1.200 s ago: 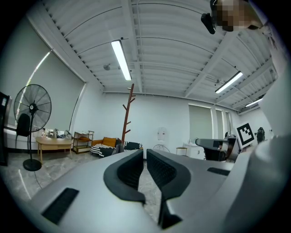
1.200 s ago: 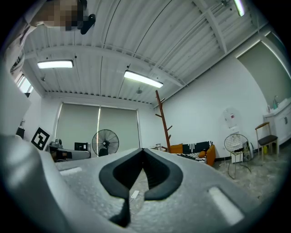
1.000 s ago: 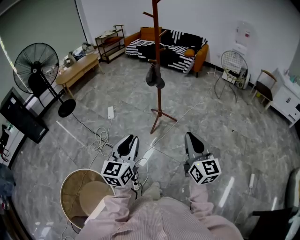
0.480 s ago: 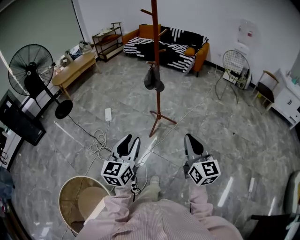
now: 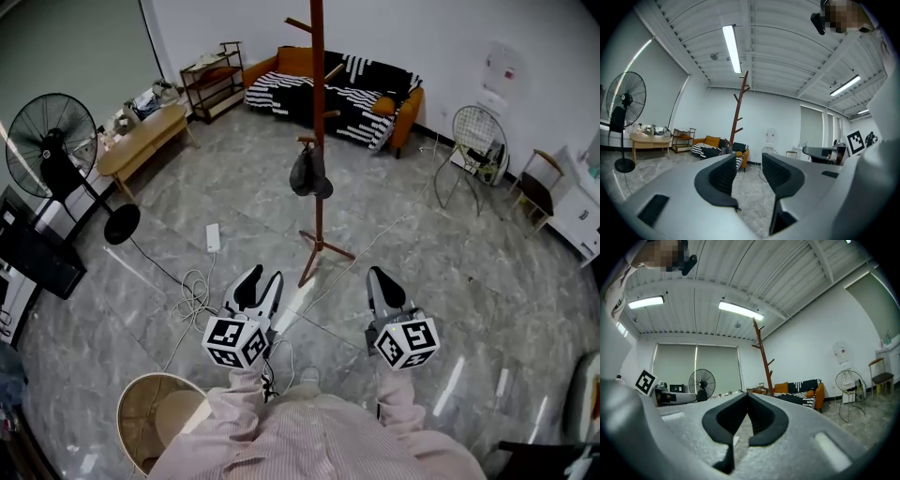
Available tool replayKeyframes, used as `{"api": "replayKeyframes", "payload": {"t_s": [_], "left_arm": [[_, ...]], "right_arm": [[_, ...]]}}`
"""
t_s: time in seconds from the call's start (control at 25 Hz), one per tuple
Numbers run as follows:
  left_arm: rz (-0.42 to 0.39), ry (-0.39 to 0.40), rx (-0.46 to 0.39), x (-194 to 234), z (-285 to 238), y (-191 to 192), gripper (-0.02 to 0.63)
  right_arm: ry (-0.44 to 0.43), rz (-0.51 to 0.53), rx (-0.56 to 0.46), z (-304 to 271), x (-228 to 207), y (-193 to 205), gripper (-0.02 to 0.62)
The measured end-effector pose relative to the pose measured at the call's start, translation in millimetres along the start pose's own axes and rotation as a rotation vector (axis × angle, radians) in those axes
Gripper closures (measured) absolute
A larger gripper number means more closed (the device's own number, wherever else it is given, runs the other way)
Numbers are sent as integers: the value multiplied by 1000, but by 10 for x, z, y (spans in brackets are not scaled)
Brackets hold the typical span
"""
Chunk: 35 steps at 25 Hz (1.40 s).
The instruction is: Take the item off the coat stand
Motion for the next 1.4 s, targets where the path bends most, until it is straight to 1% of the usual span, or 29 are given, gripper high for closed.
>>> {"api": "replayKeyframes", "payload": {"t_s": [0.16, 0.36, 0.48, 0.64, 0.88, 1.12, 1.4], "left_arm": [[9, -5, 6, 189, -287, -69, 443], [1, 10, 8, 376, -657, -109, 439], [-9, 21, 27, 455, -844, -114, 425], [-10, 32, 36, 502, -1022, -114, 423], [6, 23, 69, 570, -1223, 8, 423], [30, -18, 82, 713, -1565, 43, 423], [56, -51, 83, 802, -2140, -113, 422]], "right_arm": [[-9, 0, 0, -336, -135, -32, 591], [-12, 5, -9, -669, -307, -16, 591], [-8, -5, -5, -785, -374, 41, 591], [0, -14, 8, -897, -478, 99, 591], [-4, -36, 29, -1089, -622, 208, 591], [-46, -45, 53, -1471, -879, 238, 591], [-120, -38, 64, -2092, -1275, 37, 591]]}}
Point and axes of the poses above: the fingertips, and each gripper's own axes: z backward along the fingers, x to its left, y out of its underside, the point moved 9 cm from there along z, backward along the fingers, and after that the axes turned 8 degrees about -y, right-handed, at the moved point
